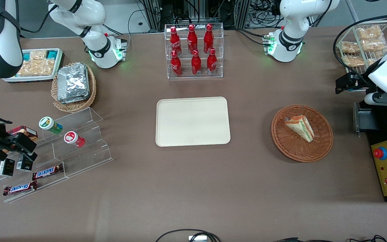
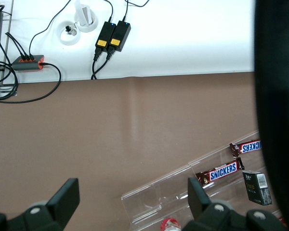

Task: Place sandwich from basket to tray
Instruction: 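Move the left gripper over the sandwich in the wicker basket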

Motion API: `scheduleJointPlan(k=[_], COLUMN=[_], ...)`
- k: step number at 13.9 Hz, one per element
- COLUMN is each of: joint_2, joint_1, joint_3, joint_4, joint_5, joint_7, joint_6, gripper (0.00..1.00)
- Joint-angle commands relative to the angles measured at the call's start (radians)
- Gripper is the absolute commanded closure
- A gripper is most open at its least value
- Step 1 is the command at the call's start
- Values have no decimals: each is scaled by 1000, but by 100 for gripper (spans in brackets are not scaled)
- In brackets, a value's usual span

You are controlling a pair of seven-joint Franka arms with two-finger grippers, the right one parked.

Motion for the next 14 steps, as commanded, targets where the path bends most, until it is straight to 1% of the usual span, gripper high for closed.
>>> scheduleJointPlan(k=[1,4,5,6,8,9,14], joint_2=[7,22,22,2,-48,-59,-59], joint_1=[-1,-3,-3,-3,-3,-3,2], joint_3=[3,2,2,2,2,2,3], joint_4=[14,11,-22,-91,-252,-309,-530], joint_5=[9,32,52,64,67,67,55], joint_7=[13,13,9,7,-16,-48,-227], joint_6=[2,28,51,115,251,301,529], gripper=[0,0,0,0,0,0,0])
